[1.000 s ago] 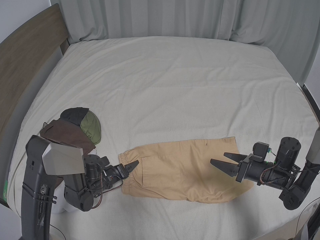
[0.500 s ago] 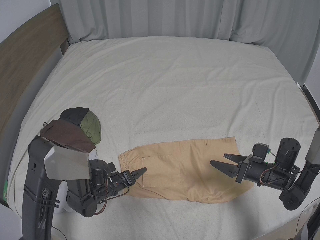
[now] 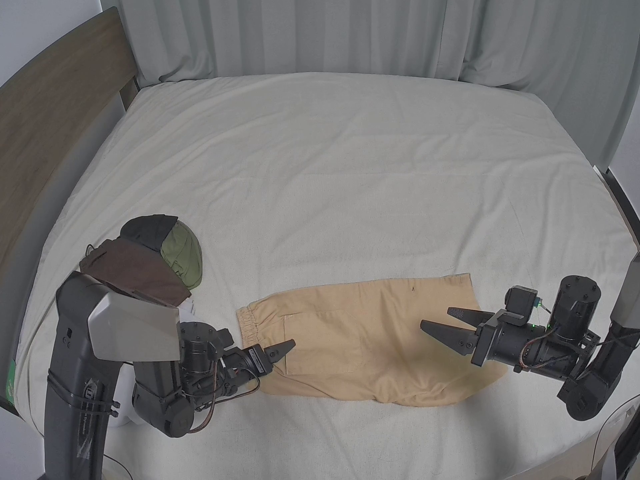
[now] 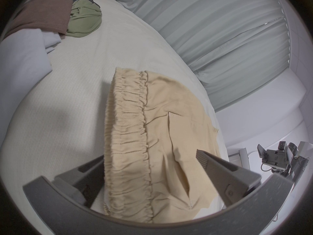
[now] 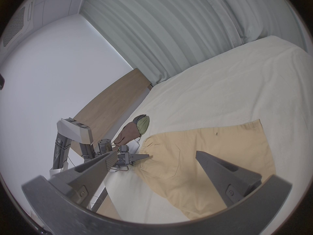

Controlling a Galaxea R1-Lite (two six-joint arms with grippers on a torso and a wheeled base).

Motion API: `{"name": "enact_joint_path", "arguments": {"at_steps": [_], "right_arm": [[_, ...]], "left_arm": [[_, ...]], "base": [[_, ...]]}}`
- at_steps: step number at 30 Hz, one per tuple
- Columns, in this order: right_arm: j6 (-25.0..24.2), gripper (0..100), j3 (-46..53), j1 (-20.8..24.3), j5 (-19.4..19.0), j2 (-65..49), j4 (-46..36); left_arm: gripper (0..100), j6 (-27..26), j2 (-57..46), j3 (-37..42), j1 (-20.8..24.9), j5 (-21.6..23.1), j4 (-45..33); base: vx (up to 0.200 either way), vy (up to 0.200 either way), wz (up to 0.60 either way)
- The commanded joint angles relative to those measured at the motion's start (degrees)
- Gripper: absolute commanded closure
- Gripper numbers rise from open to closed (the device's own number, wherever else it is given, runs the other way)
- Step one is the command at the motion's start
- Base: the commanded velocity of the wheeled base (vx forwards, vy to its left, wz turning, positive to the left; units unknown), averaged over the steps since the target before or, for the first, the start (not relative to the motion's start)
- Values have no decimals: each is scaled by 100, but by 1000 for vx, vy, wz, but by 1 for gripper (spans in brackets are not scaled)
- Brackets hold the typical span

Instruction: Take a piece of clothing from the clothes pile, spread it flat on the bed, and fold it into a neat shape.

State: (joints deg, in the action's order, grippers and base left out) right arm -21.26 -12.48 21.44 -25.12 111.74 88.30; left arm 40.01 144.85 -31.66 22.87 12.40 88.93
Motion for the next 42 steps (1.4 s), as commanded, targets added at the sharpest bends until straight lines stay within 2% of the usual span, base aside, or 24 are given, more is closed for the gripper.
{"name": "enact_joint_path", "arguments": {"at_steps": [1, 21, 25, 42], "right_arm": [[-1, 0, 0, 9, -1, 6, 3], [-1, 0, 0, 0, -1, 85, 3], [-1, 0, 0, 0, -1, 85, 3], [8, 0, 0, 9, -1, 76, 3]], "left_arm": [[100, -2, 0, 2, -2, -1, 10], [100, -46, -44, 178, 7, -36, 19], [100, -55, -53, 142, -19, -229, 28], [100, 7, -633, 389, -142, -80, 19]], "base": [[0, 0, 0], [0, 0, 0], [0, 0, 0], [0, 0, 0]]}}
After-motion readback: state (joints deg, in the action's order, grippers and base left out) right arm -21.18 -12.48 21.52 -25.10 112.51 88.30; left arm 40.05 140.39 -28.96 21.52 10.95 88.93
